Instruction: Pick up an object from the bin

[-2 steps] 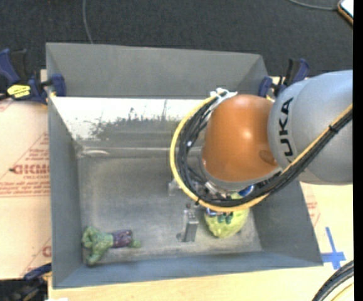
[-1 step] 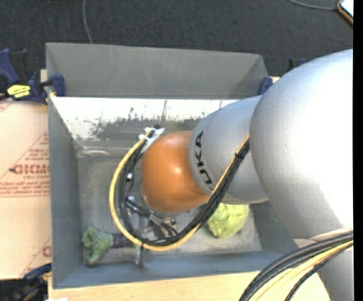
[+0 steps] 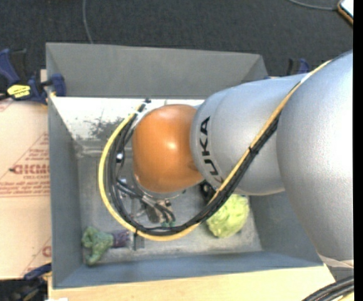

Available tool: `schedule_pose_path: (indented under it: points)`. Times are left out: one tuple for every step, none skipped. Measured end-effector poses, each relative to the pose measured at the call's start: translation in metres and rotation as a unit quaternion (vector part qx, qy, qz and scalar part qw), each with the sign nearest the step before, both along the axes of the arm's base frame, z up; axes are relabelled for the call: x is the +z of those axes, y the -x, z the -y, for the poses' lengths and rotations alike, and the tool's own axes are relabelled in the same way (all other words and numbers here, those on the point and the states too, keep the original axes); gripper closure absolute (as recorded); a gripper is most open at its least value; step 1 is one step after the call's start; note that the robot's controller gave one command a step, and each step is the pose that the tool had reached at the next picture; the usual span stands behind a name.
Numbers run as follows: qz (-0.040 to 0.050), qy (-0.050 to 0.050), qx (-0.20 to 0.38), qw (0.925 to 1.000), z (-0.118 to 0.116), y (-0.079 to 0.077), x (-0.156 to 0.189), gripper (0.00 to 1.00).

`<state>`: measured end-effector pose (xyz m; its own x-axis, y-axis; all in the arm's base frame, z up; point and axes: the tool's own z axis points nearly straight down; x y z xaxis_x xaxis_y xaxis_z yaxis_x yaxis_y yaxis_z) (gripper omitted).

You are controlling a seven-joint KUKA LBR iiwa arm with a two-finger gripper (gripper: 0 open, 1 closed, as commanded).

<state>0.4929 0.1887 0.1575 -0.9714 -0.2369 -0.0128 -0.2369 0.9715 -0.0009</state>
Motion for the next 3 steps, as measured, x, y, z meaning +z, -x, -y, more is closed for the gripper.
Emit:
schedule_pose_path:
  points:
    - [-0.0031, 0.000, 0.093, 0.9957, -0.046, 0.012, -0.058, 0.00]
    - [0.0099, 0.000, 0.226, 0.9741, -0.021, 0.008, -0.084, 0.00]
    - [0.0083, 0.004, 0.257, 0.9665, -0.047, 0.008, -0.081, 1.00]
